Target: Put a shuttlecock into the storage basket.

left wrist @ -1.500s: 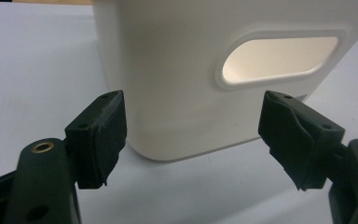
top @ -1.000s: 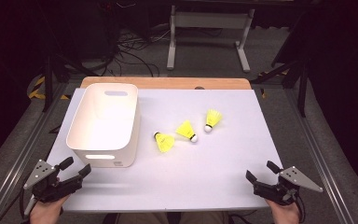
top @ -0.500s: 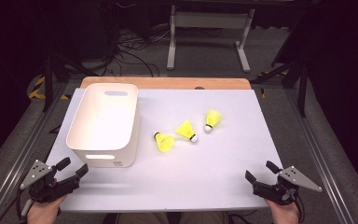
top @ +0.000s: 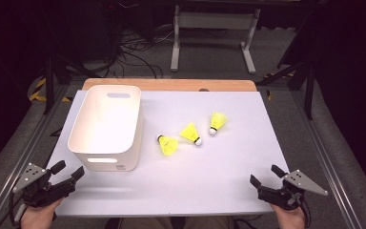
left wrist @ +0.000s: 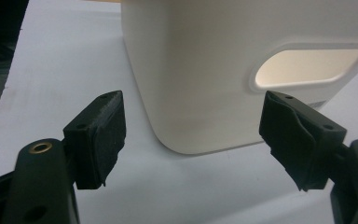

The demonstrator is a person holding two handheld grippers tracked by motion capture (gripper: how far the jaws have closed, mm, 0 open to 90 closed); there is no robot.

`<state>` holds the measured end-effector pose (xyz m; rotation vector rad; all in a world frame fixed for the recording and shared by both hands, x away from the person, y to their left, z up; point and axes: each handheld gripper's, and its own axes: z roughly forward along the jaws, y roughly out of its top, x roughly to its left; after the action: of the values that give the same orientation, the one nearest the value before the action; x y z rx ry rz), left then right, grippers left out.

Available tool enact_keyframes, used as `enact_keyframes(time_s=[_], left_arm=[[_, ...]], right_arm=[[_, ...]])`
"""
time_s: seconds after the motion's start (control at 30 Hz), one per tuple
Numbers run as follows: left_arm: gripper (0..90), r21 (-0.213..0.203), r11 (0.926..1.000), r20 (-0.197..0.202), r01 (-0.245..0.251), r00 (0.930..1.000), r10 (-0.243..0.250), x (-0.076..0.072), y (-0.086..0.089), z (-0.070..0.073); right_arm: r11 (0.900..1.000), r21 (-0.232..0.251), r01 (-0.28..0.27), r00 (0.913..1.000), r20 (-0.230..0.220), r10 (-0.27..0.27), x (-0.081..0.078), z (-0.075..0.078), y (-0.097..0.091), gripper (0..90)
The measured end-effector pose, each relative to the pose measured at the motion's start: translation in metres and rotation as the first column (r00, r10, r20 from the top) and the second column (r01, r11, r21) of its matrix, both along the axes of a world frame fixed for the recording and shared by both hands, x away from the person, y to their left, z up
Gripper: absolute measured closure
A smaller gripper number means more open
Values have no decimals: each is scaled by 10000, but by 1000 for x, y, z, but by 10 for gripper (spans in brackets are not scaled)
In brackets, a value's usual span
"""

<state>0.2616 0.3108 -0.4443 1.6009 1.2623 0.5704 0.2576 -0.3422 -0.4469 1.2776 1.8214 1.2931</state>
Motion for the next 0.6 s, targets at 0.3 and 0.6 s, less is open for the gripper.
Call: enact_keyframes(time_s=[0.3, 0.6], left_arm=[[237, 40, 9996, -115, -296, 9995, 296, 1, 10, 1], [237, 51, 9985, -163, -551, 9983, 551, 4, 17, 1]], right_arm=[[10000, -2, -15, 10000, -32, 15, 0, 0, 0, 85], [10000, -64, 3, 10000, -22, -3, 0, 0, 1, 85]])
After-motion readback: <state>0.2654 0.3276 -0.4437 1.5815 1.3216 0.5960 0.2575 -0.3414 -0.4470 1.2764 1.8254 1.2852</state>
